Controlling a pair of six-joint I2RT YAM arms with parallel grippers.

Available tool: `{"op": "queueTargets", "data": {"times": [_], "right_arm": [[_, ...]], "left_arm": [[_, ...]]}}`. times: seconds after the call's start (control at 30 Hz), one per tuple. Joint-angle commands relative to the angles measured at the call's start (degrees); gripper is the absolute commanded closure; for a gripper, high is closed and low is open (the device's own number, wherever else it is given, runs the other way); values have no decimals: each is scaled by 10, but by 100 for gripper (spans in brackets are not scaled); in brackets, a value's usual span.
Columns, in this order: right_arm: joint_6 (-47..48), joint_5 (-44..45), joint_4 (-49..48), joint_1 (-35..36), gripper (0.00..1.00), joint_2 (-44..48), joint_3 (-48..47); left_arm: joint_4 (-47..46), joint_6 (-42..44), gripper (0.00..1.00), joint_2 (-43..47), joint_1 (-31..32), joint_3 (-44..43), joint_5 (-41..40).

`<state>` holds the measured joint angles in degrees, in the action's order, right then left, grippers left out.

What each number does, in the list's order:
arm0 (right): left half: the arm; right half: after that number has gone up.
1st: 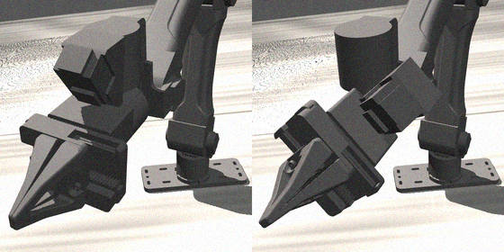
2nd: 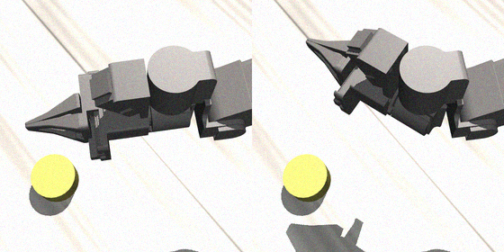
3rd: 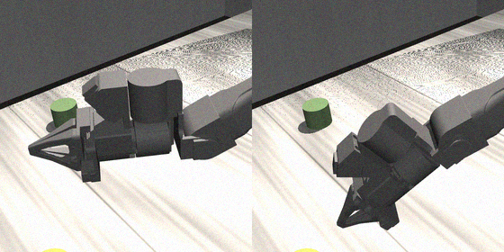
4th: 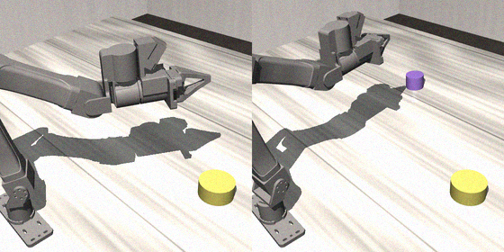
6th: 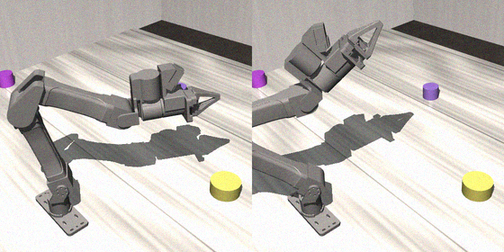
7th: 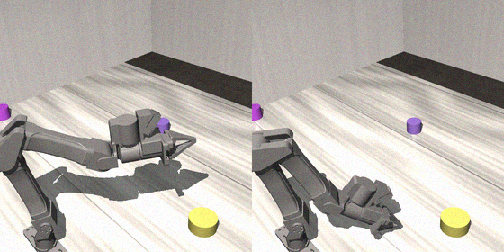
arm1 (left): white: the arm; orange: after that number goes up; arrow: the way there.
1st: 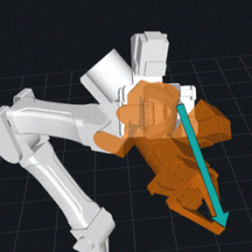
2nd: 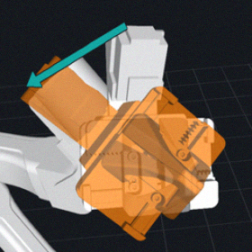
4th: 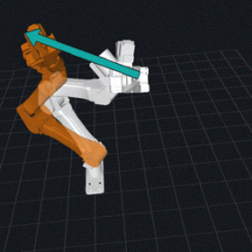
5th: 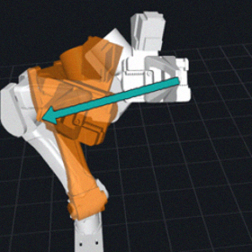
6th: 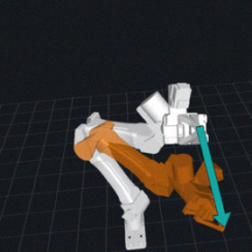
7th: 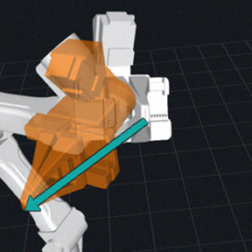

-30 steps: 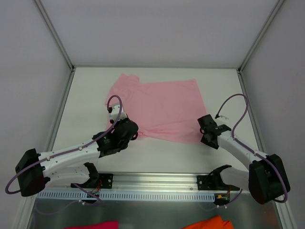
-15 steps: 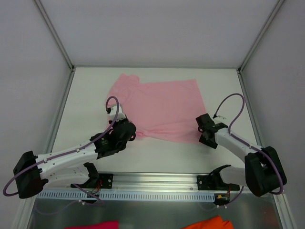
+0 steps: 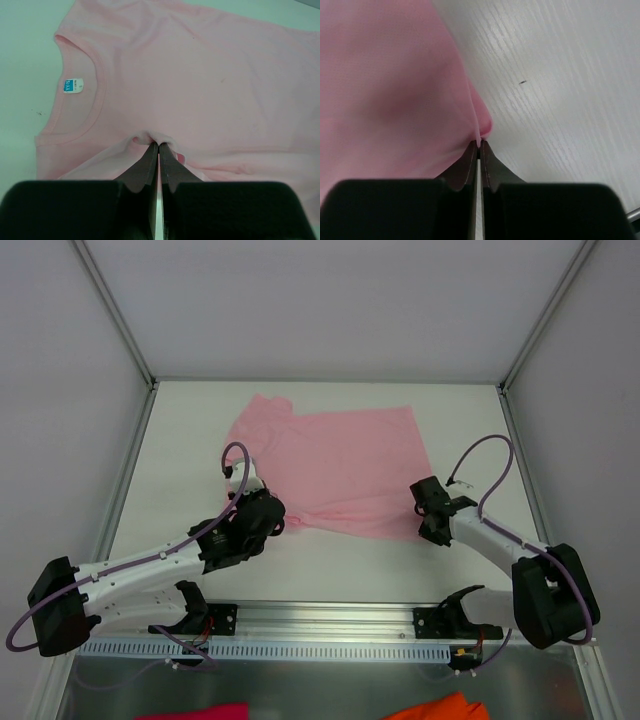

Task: Fold and stack the t-shirts
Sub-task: Grap the side of the flattened tshirt closest away from the robot with both arms

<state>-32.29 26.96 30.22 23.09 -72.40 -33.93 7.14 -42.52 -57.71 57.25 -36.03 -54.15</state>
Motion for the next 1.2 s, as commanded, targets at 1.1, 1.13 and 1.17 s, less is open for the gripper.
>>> {"op": "queueTargets", "data": {"times": [1.1, 1.13, 1.17], "right_arm": [[59, 86, 60, 1, 99, 184, -111], [59, 89, 63, 0, 99, 198, -113], [61, 93, 72, 1, 99, 206, -120]], "left_arm": [[327, -115, 100, 9, 0, -203, -126], [330, -116, 100, 13, 0, -205, -128], [335, -117, 100, 18, 0, -207, -129]]}}
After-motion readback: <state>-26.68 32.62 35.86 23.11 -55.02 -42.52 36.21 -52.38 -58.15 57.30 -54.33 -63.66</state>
